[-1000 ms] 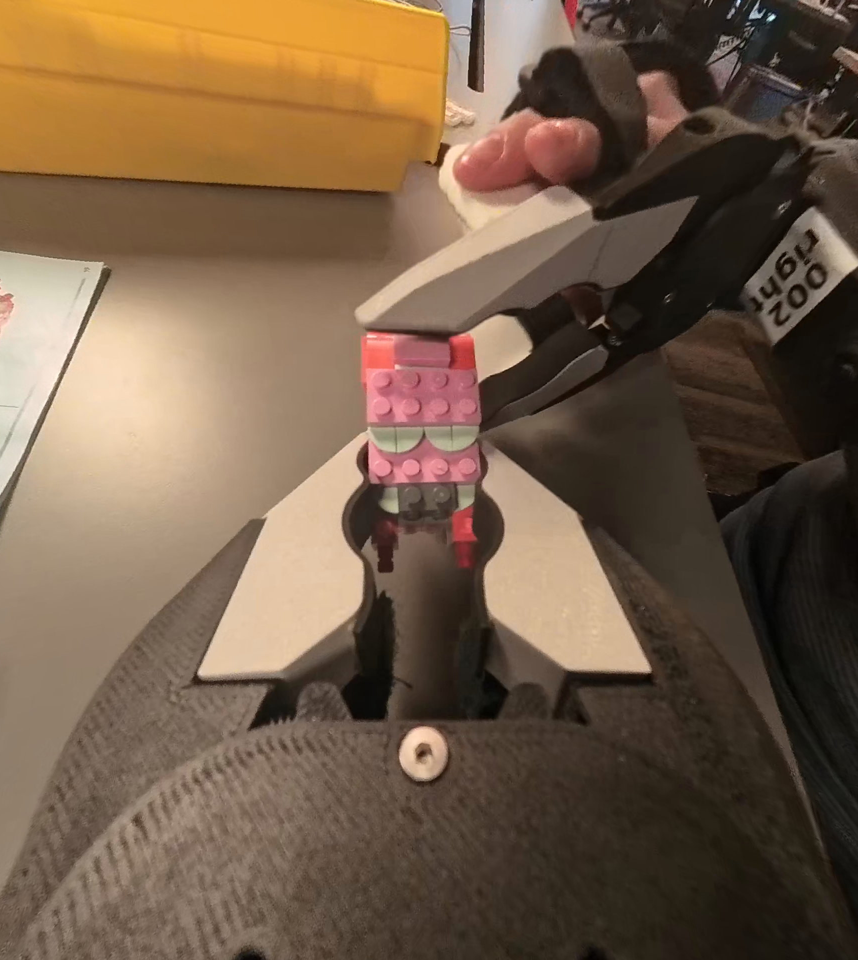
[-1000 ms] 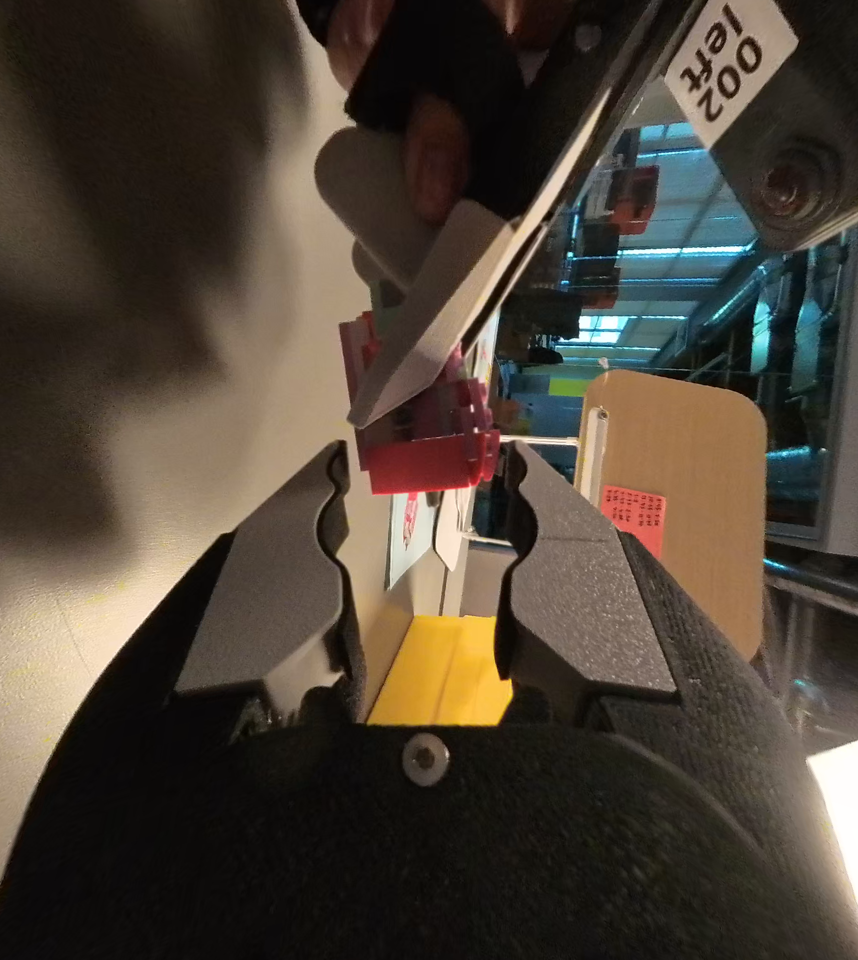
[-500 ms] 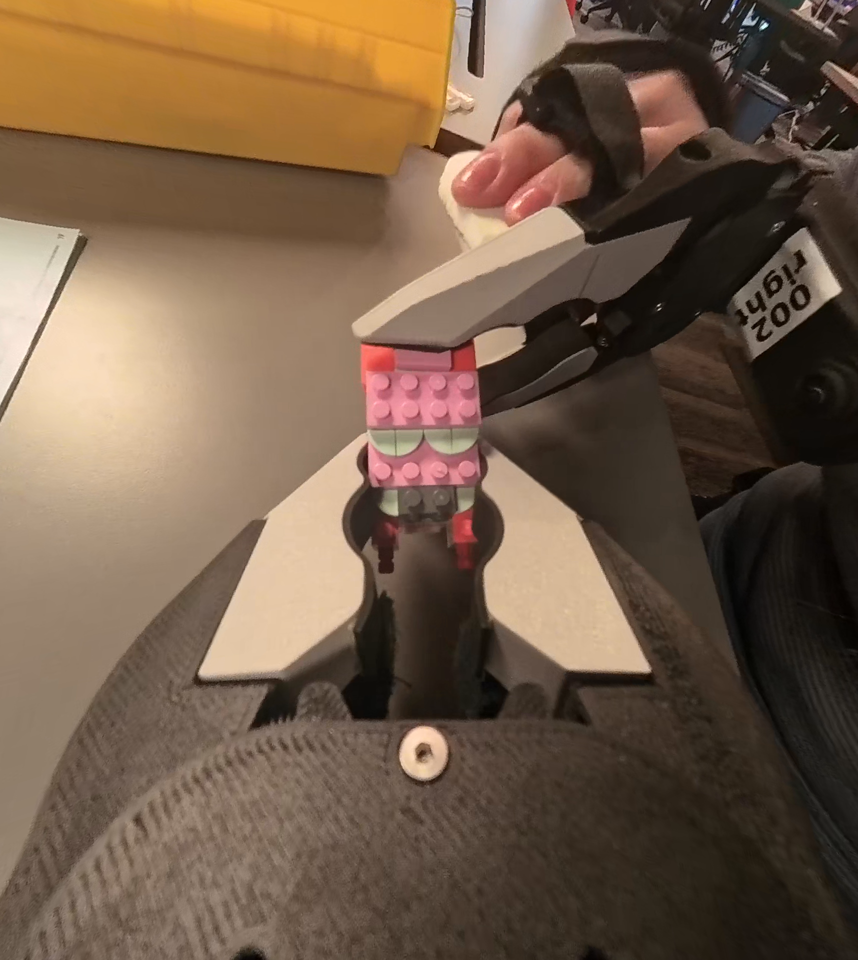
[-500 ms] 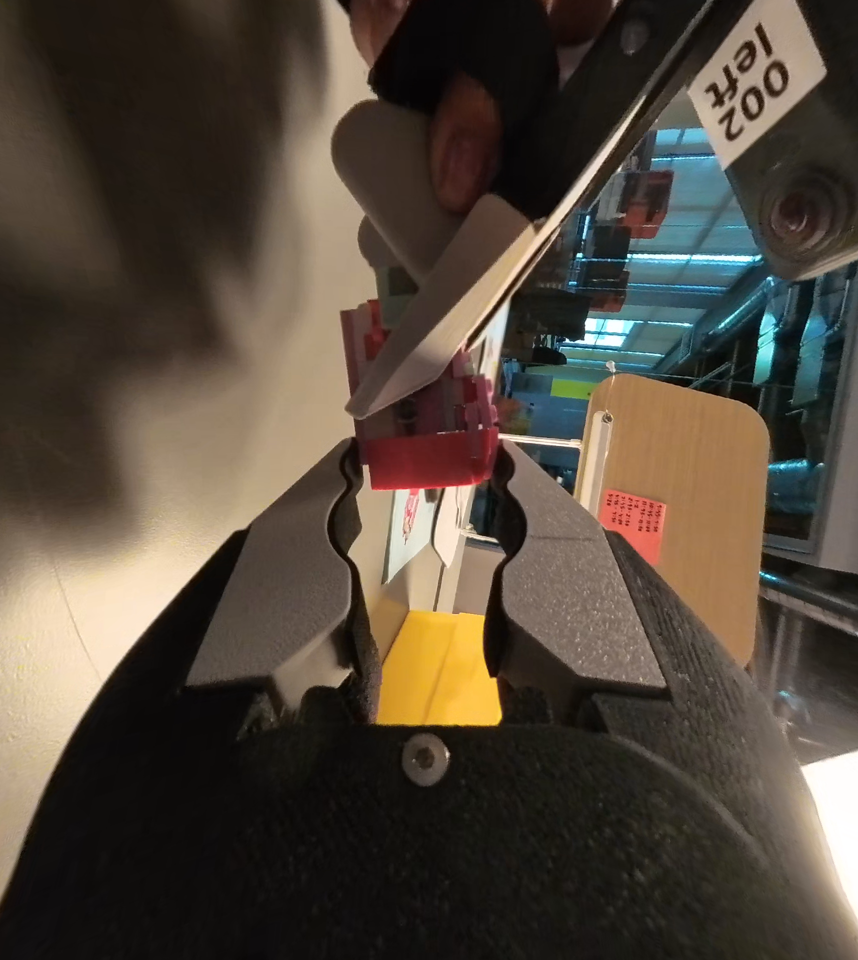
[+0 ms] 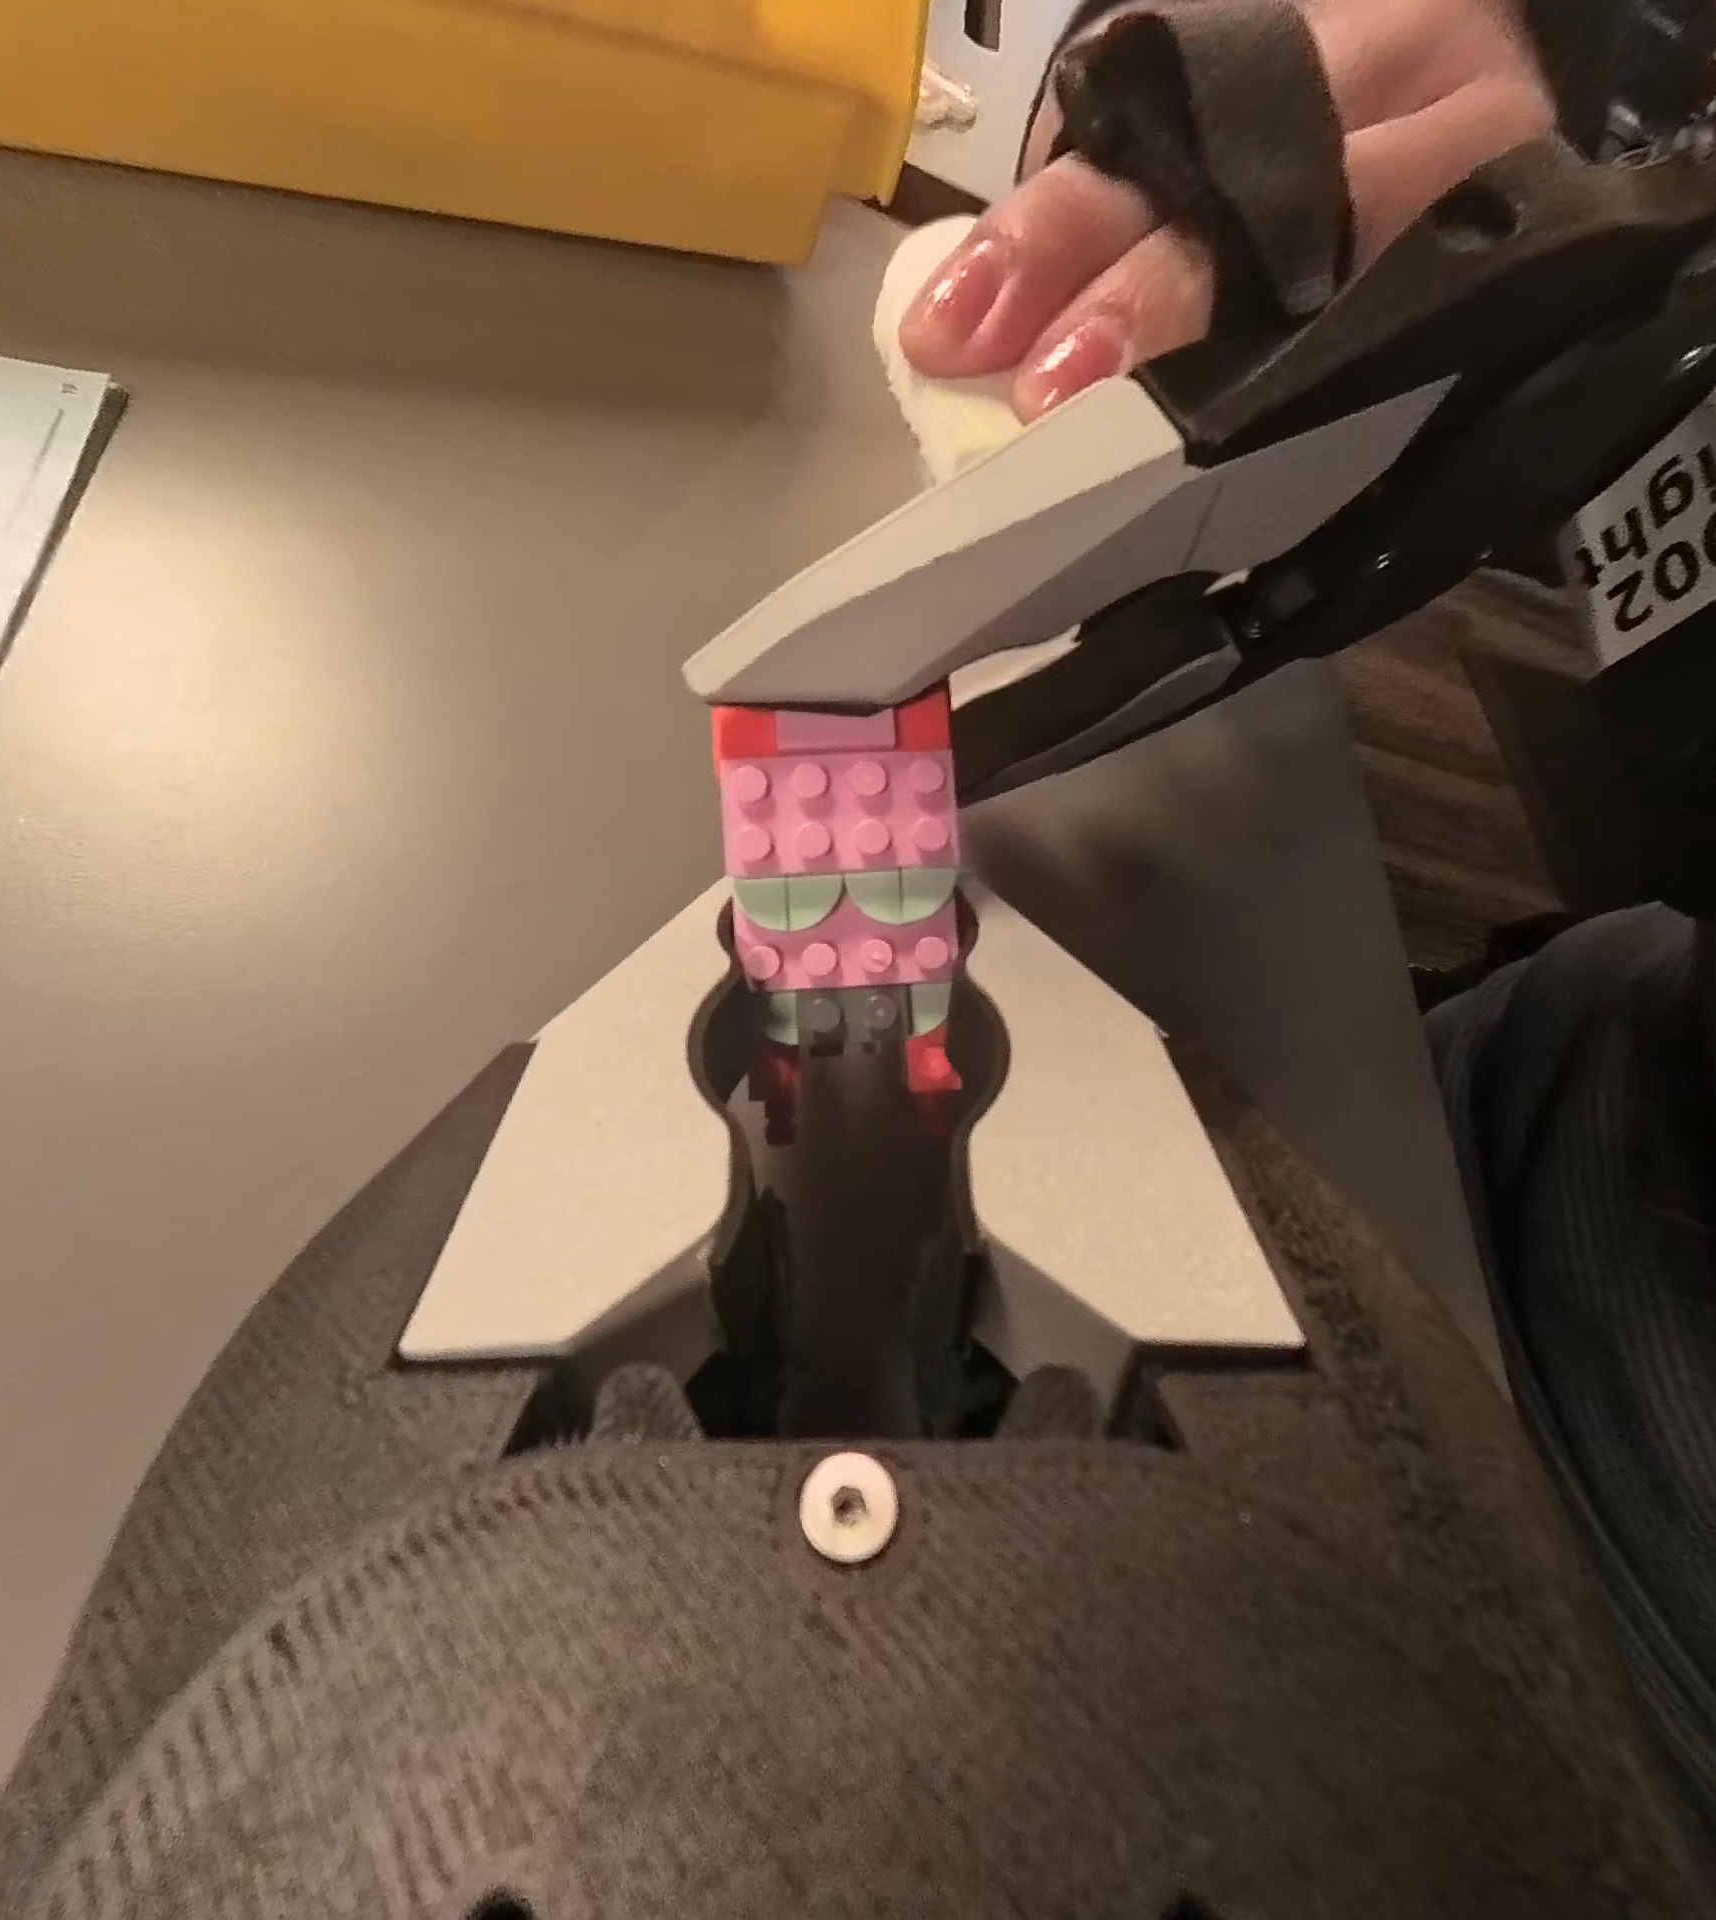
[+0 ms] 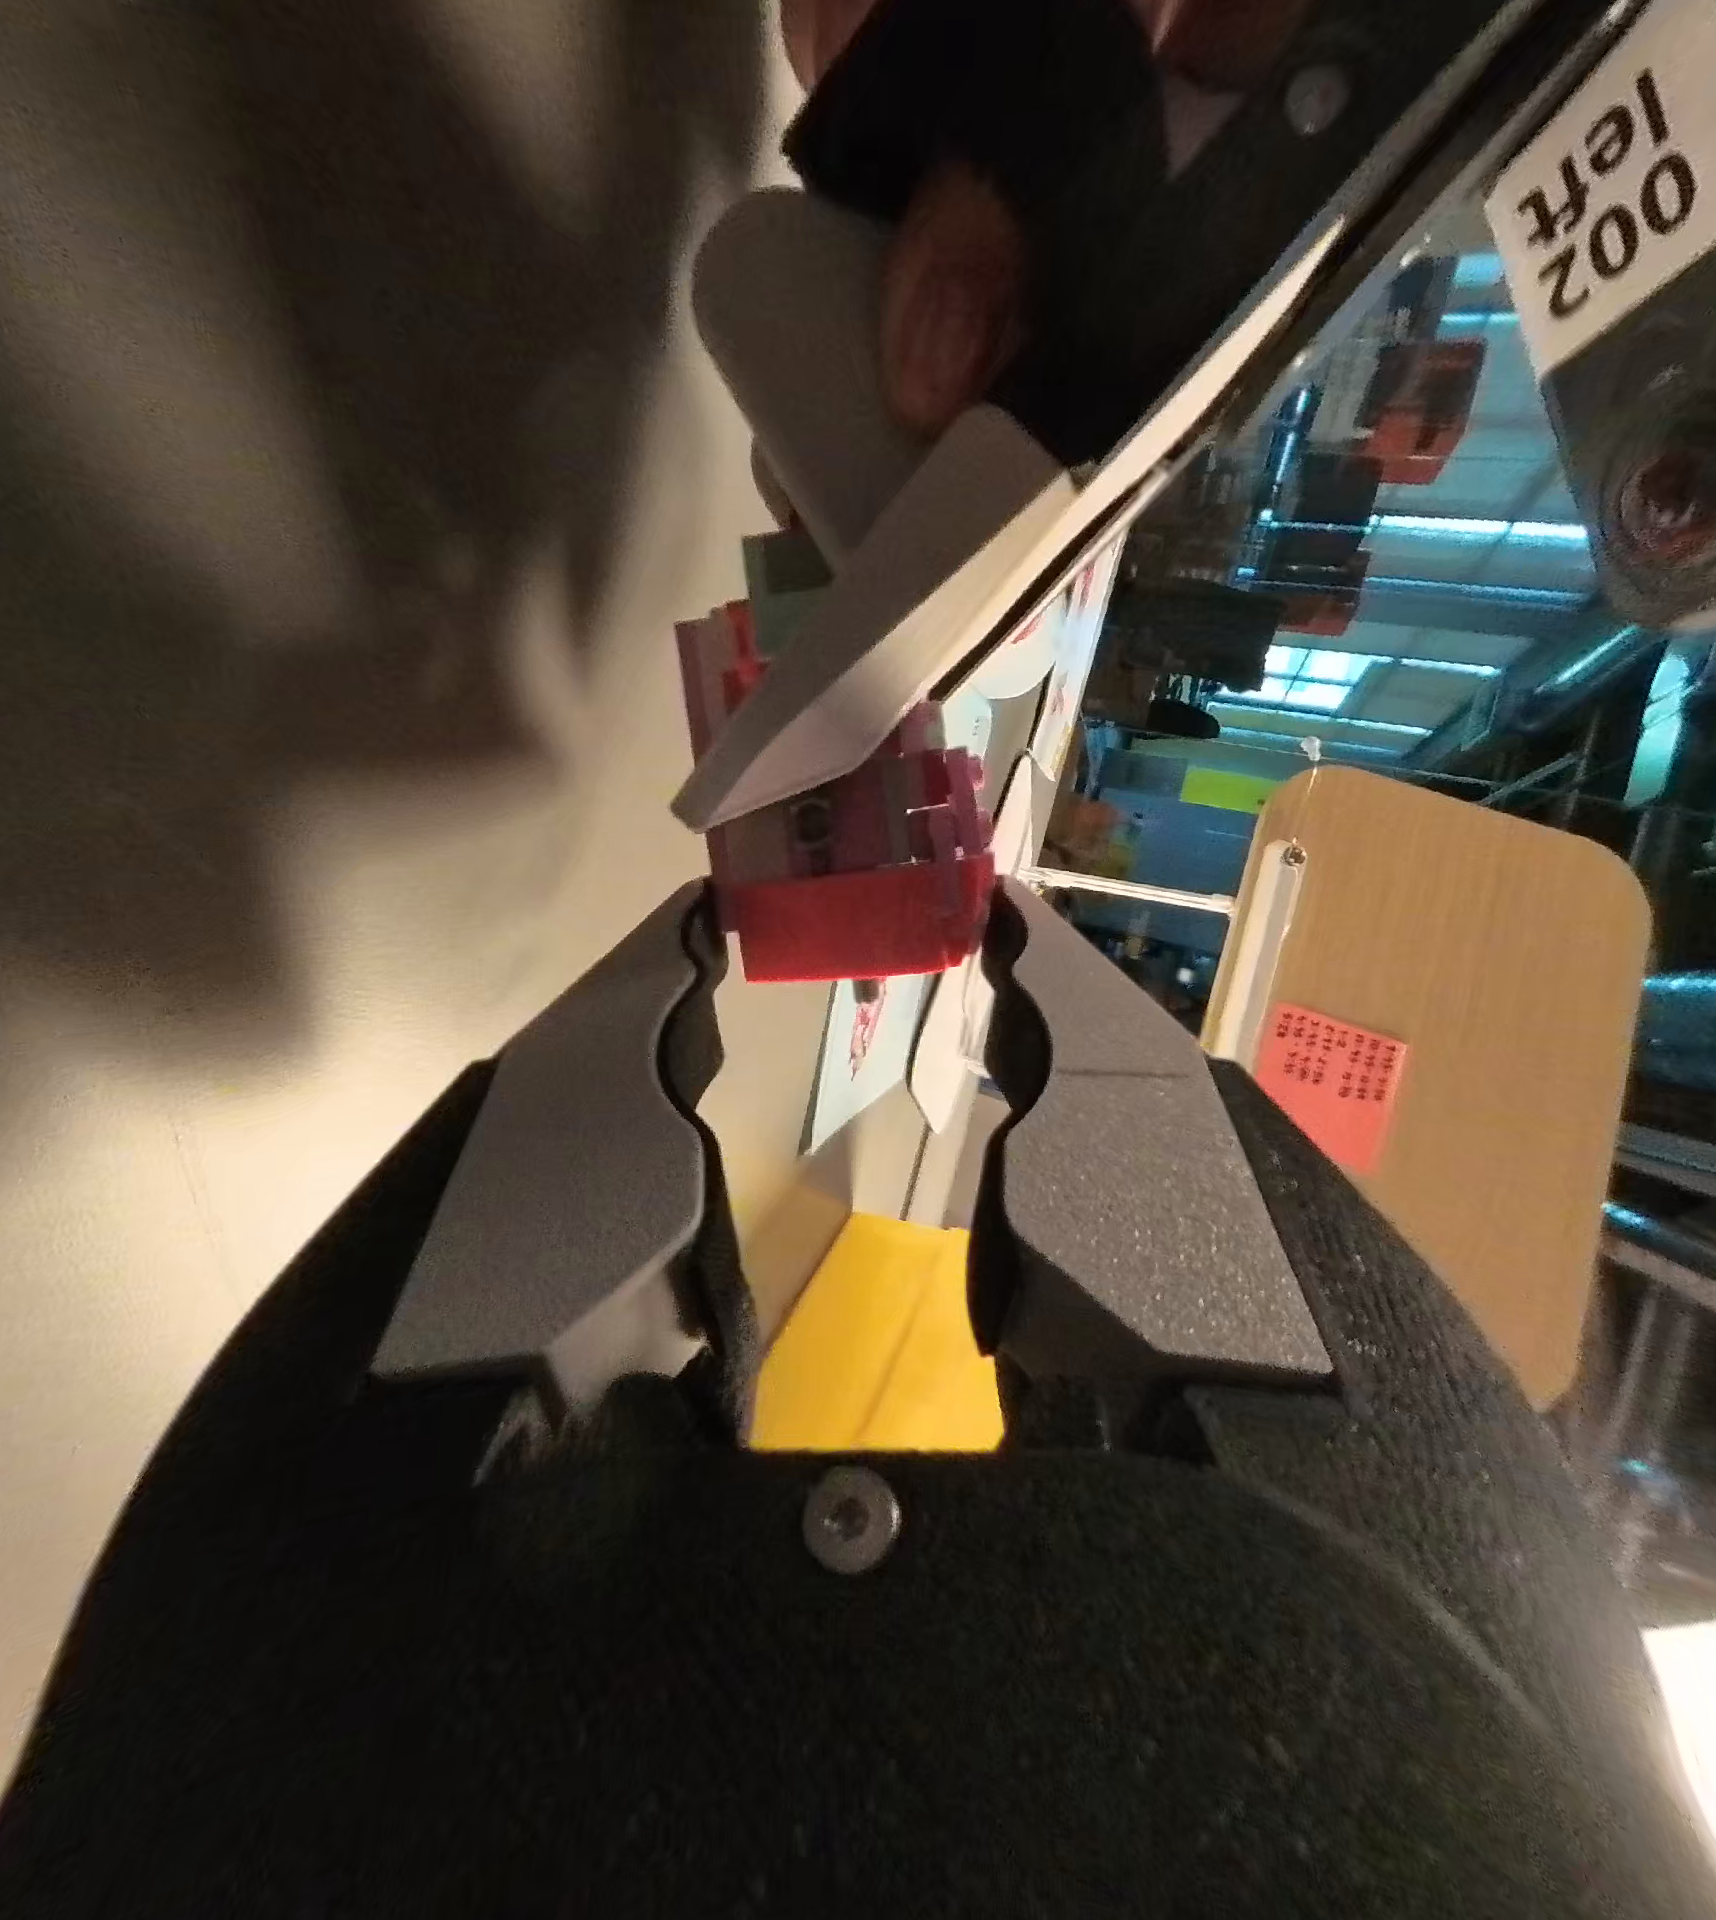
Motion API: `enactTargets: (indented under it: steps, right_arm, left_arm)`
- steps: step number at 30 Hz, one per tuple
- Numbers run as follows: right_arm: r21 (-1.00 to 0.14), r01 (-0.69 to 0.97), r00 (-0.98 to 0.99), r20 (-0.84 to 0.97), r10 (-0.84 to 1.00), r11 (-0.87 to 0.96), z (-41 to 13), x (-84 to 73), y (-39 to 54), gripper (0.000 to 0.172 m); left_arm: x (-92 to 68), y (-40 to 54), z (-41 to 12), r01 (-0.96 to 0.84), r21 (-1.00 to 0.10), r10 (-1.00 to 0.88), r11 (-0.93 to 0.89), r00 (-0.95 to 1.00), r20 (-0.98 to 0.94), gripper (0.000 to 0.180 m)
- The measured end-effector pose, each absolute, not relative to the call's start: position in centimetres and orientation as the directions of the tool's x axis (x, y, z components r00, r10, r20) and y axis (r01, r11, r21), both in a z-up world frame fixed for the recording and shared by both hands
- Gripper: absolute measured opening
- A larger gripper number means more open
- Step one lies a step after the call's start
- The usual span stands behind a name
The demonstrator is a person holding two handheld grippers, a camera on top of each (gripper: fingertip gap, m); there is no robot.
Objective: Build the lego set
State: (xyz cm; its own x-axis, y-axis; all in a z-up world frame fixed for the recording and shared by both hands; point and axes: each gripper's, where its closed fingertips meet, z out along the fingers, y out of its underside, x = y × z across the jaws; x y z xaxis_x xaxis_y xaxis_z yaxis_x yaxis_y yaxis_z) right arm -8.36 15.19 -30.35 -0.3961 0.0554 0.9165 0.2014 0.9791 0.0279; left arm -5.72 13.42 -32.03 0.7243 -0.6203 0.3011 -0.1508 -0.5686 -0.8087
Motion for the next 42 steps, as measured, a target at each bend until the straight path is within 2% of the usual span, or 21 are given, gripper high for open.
enactTargets:
  steps: [5, 7, 9, 12, 18, 20, 23, 26, 28, 31, 34, 39, 42]
  right_arm:
    - [-0.188, 0.234, -0.410, 0.871, 0.273, 0.954, -31.0, -8.4, 14.4, 0.055]
    - [-0.227, 0.229, -0.409, 0.860, 0.305, 0.947, -30.8, -8.5, 14.1, 0.062]
    - [-0.218, 0.226, -0.411, 0.862, 0.296, 0.949, -30.8, -8.7, 14.1, 0.062]
    - [-0.182, 0.228, -0.415, 0.870, 0.265, 0.957, -30.9, -8.7, 14.3, 0.053]
    - [-0.089, 0.234, -0.446, 0.875, 0.188, 0.968, -31.1, -8.6, 14.7, 0.051]
    - [-0.094, 0.243, -0.447, 0.872, 0.198, 0.966, -31.3, -8.7, 14.7, 0.051]
    - [-0.288, 0.307, -0.401, 0.825, 0.398, 0.907, -31.7, -8.9, 14.7, 0.055]
    - [-0.523, 0.339, -0.343, 0.705, 0.621, 0.782, -31.2, -8.9, 14.8, 0.104]
    - [-0.664, 0.317, -0.297, 0.609, 0.735, 0.678, -30.4, -8.7, 15.2, 0.117]
    - [-0.801, 0.218, -0.208, 0.520, 0.829, 0.557, -28.8, -8.4, 16.5, 0.117]
    - [-0.913, 0.065, -0.094, 0.396, 0.913, 0.403, -26.4, -8.2, 18.3, 0.107]
    - [-0.967, -0.122, 0.129, 0.207, 0.970, 0.223, -22.7, -7.8, 23.6, 0.104]
    - [-0.966, -0.174, 0.212, 0.155, 0.965, 0.194, -21.9, -8.5, 25.7, 0.101]
  left_arm:
    - [-5.5, 13.1, -31.9, -0.070, -0.777, -0.602, -0.626, 0.676, 0.424, 0.032]
    - [-5.1, 12.9, -31.3, -0.031, -0.776, -0.611, -0.630, 0.636, 0.471, 0.032]
    - [-4.9, 12.8, -31.0, -0.016, -0.771, -0.612, -0.636, 0.618, 0.493, 0.032]
    - [-5.0, 12.7, -31.4, -0.028, -0.761, -0.604, -0.648, 0.628, 0.491, 0.032]
    - [-5.0, 12.8, -31.7, -0.051, -0.761, -0.600, -0.647, 0.649, 0.467, 0.032]
    - [-5.0, 12.8, -32.0, -0.060, -0.752, -0.595, -0.656, 0.655, 0.467, 0.032]
    - [-5.4, 12.9, -32.0, -0.053, -0.747, -0.581, -0.662, 0.667, 0.467, 0.032]
    - [-6.8, 13.6, -32.9, -0.154, -0.765, -0.557, -0.625, 0.774, 0.300, 0.033]
    - [-8.1, 13.8, -33.7, -0.250, -0.748, -0.535, -0.615, 0.829, 0.162, 0.033]
    - [-8.3, 13.8, -34.2, -0.294, -0.729, -0.532, -0.619, 0.839, 0.113, 0.033]
    - [-8.4, 13.8, -34.9, -0.310, -0.710, -0.530, -0.633, 0.842, 0.105, 0.033]
    - [-8.7, 14.2, -34.8, -0.275, -0.721, -0.499, -0.636, 0.859, 0.113, 0.034]
    - [-8.7, 14.4, -34.9, -0.272, -0.728, -0.490, -0.629, 0.866, 0.100, 0.067]
